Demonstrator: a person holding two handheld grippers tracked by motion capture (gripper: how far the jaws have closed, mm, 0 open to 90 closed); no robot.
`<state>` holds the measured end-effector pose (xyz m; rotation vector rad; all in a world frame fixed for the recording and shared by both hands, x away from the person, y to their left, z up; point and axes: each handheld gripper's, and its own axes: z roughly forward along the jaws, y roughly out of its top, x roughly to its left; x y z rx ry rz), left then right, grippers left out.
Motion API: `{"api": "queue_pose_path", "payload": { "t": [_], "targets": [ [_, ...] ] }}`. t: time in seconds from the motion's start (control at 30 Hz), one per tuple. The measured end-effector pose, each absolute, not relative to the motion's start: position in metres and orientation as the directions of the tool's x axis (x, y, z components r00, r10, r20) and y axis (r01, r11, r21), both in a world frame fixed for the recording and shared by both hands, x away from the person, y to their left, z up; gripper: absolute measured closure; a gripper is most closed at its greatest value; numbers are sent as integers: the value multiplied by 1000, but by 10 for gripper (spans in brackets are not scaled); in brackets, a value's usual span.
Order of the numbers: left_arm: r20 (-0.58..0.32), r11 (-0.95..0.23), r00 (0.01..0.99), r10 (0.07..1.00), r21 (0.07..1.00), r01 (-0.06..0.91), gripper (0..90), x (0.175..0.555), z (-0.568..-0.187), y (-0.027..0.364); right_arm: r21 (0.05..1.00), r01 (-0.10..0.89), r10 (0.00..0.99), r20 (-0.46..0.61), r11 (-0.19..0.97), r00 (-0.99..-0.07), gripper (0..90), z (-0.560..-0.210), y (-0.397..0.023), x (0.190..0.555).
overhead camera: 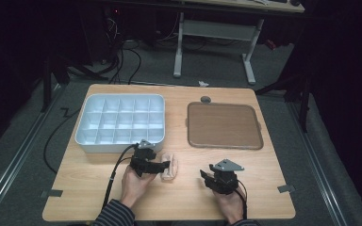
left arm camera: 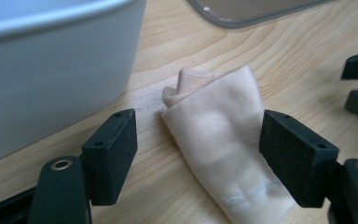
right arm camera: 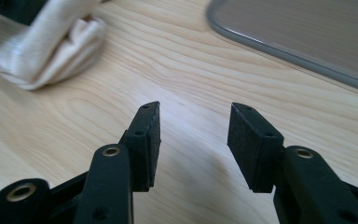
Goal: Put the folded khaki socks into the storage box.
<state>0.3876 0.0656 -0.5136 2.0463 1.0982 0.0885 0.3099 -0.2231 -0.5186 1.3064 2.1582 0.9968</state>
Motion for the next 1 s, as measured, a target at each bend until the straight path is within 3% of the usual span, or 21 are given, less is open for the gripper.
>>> {"api": "queue_pose_path", "payload": {
  "t": [0.23, 0.47, 0.7, 1.0],
  "targets": [
    [-283, -344, 627, 726, 639, 688, 326, 389, -520, 59, 747, 599, 912, -23, 287, -409, 533, -524, -243, 311],
    [-287, -374, 650, 704, 628, 682, 497, 389, -519, 54, 734, 617, 930, -54, 283, -363, 517, -529, -253, 315],
    [-321, -373, 656, 683, 619, 691, 579, 390, -519, 55, 738, 609, 933, -77, 289, -351, 484, -531, -254, 316],
    [-346, -379, 666, 661, 612, 694, 671, 391, -519, 56, 733, 634, 940, -22, 247, -340, 443, -531, -259, 321]
  ]
}}
